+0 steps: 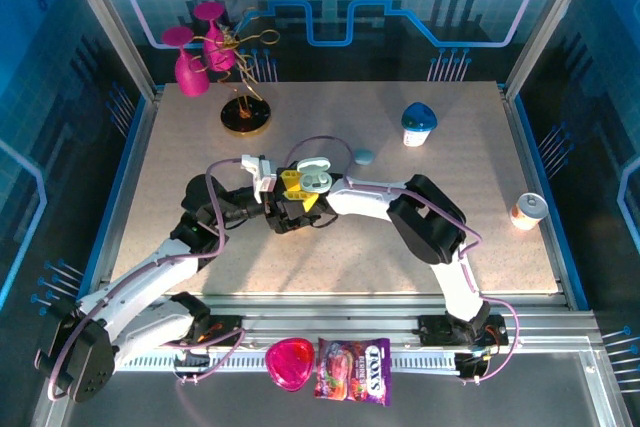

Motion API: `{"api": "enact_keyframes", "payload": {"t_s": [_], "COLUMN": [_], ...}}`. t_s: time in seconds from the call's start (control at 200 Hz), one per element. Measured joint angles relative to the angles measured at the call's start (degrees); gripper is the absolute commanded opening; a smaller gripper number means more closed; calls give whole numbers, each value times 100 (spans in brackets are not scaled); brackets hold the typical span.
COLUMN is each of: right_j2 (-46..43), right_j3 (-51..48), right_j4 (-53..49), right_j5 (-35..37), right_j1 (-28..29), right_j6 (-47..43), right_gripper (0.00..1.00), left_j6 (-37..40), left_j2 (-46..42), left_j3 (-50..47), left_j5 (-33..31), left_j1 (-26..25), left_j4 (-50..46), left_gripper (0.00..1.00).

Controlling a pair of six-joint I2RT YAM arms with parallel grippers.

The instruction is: Insert wireless bluetooth earbuds into charging case

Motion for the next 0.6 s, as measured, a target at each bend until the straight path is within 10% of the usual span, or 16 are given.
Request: {"api": "enact_keyframes", "payload": {"t_s": [0.6], "right_j2": [24], "right_j3": [11], "right_j4": [170], "right_j5": [-439], "right_j1": [39], "right_j6": [74], "right_gripper": [38], "left_j6": [2], "left_j2": [46], "left_j3": [0], "left_j5": [2], "left_j1": [0], "left_j4": [39], "left_gripper": [28]}}
